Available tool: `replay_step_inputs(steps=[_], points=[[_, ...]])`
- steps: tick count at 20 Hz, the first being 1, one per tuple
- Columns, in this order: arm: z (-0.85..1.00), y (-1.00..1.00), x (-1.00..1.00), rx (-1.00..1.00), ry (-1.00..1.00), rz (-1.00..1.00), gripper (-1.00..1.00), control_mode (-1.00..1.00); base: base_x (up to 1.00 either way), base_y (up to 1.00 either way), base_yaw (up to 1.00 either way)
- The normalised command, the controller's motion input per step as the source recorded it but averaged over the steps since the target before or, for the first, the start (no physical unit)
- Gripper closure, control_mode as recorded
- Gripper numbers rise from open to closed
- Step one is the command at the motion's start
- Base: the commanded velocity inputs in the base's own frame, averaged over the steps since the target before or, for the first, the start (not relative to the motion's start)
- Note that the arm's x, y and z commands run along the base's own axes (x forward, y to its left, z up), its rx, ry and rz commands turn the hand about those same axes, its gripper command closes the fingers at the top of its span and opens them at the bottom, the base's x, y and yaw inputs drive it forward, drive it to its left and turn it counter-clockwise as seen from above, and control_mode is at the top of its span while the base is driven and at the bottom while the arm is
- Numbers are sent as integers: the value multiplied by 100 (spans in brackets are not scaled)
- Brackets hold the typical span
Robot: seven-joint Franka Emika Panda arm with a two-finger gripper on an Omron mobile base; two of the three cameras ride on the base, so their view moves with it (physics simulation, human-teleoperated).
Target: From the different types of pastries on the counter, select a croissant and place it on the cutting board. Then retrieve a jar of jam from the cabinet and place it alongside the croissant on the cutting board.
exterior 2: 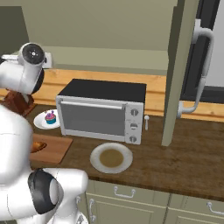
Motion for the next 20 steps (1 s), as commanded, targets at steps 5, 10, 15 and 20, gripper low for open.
replay_step_inputs(steps=[5,10,15,20], points=[[-59,-42,-47,0,9,31,100,-100,0,0,0],[-61,-22,-30,0,9,36,100,-100,0,0,0],[-62,-7,-13,0,1,29,100,-100,0,0,0],[-78,0,-2,0,0,27,100,-100,0,0,0]])
